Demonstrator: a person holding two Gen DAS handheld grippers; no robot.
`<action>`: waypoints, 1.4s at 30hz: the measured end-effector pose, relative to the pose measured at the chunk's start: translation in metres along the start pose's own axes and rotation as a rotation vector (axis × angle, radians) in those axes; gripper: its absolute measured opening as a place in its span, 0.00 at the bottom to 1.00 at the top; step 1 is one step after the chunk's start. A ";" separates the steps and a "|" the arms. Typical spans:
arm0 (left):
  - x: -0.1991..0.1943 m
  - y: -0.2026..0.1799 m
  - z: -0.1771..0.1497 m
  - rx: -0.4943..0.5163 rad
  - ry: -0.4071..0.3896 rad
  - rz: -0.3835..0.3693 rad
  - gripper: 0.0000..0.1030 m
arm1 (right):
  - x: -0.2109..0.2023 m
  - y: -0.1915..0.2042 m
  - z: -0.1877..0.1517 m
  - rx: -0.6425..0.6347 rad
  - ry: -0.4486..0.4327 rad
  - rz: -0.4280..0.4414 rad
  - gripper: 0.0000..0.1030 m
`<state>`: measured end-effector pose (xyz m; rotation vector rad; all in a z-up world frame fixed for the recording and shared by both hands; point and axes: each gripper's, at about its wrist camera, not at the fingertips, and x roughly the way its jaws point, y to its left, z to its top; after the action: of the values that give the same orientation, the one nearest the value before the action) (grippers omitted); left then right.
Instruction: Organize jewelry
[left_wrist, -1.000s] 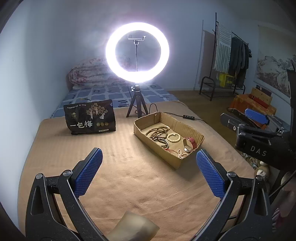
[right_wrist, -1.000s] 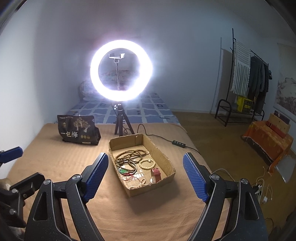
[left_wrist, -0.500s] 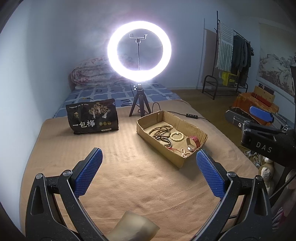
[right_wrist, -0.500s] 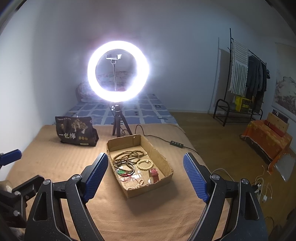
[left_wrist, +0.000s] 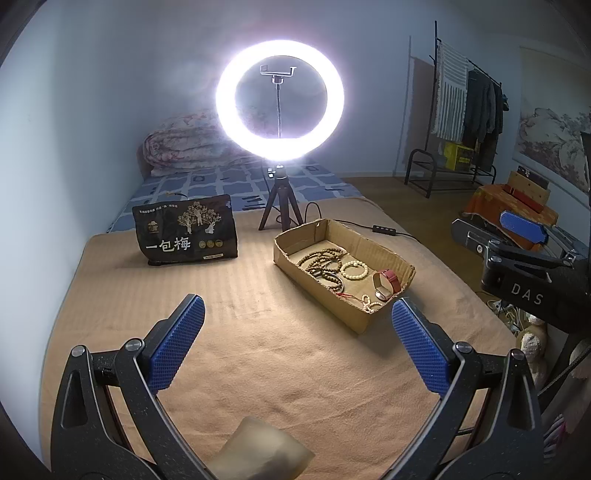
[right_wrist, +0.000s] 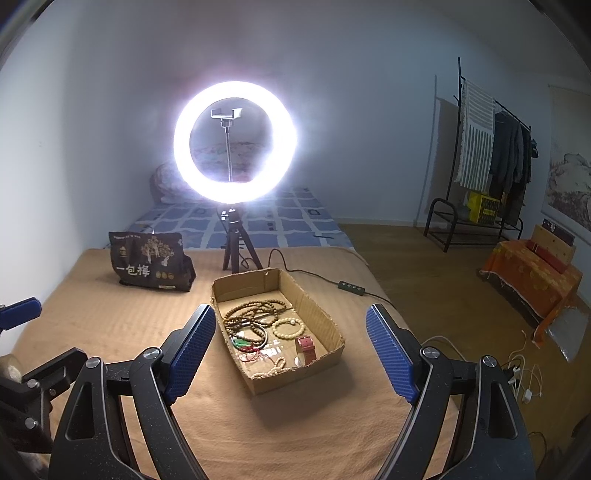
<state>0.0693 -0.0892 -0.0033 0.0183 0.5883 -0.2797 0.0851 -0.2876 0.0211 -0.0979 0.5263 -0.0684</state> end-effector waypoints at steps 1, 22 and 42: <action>0.000 0.000 0.000 -0.001 0.001 0.001 1.00 | 0.000 0.000 0.000 0.000 0.000 0.000 0.81; -0.001 -0.003 0.000 0.009 -0.003 0.000 1.00 | 0.000 0.002 -0.003 -0.012 0.010 -0.002 0.81; -0.005 -0.005 0.002 0.046 -0.032 0.014 1.00 | 0.002 0.003 -0.005 -0.032 0.021 0.005 0.81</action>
<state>0.0645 -0.0930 0.0015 0.0618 0.5499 -0.2791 0.0841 -0.2848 0.0152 -0.1275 0.5488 -0.0561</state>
